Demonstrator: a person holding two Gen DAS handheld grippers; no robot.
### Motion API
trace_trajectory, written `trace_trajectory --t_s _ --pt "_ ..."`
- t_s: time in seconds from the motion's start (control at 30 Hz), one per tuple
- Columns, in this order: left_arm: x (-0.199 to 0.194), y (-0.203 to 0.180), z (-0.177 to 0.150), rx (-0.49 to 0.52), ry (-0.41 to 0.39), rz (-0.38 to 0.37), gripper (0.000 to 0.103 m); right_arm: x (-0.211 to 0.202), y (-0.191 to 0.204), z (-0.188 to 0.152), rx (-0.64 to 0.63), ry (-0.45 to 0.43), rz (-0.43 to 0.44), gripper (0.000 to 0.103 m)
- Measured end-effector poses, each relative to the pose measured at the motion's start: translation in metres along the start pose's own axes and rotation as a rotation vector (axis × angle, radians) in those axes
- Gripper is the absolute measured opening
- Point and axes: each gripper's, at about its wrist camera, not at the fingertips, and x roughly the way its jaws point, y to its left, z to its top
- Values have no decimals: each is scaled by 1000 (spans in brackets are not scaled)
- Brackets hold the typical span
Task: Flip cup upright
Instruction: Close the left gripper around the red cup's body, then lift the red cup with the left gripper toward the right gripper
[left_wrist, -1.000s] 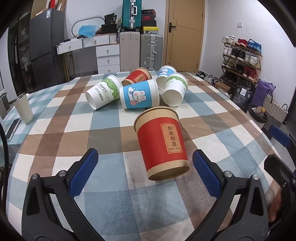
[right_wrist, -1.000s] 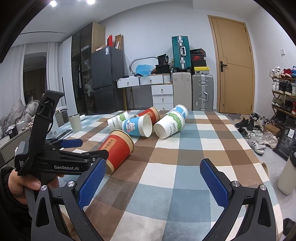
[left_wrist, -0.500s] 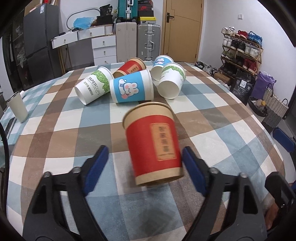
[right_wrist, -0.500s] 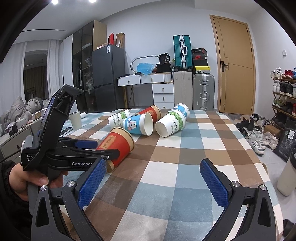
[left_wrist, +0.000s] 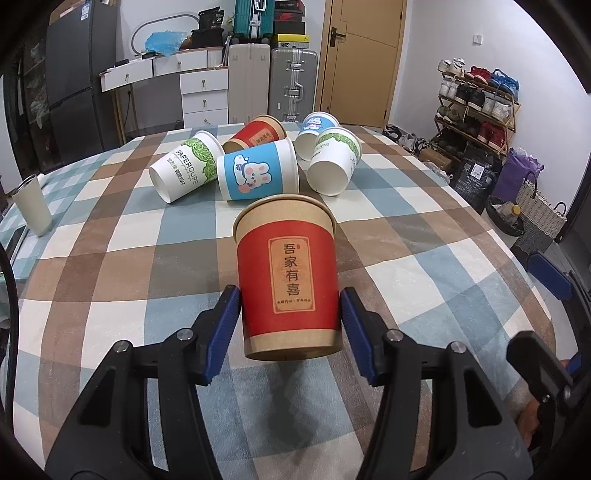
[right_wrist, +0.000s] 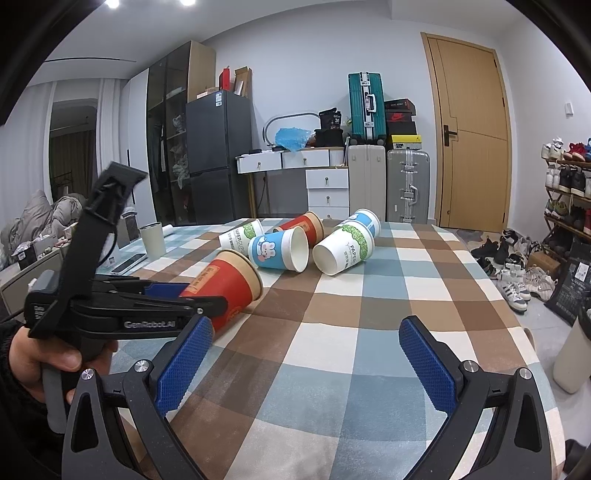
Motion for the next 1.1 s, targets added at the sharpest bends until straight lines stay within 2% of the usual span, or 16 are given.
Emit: trace_trajectory --t_s 0.73,1.1 --pt "-87 26 -21 -39 -125 -13 53 -6 15 0 -21 -11 24 103" --pt "-110 20 -51 -57 -102 -68 53 -6 23 -3 -26 3 39 103"
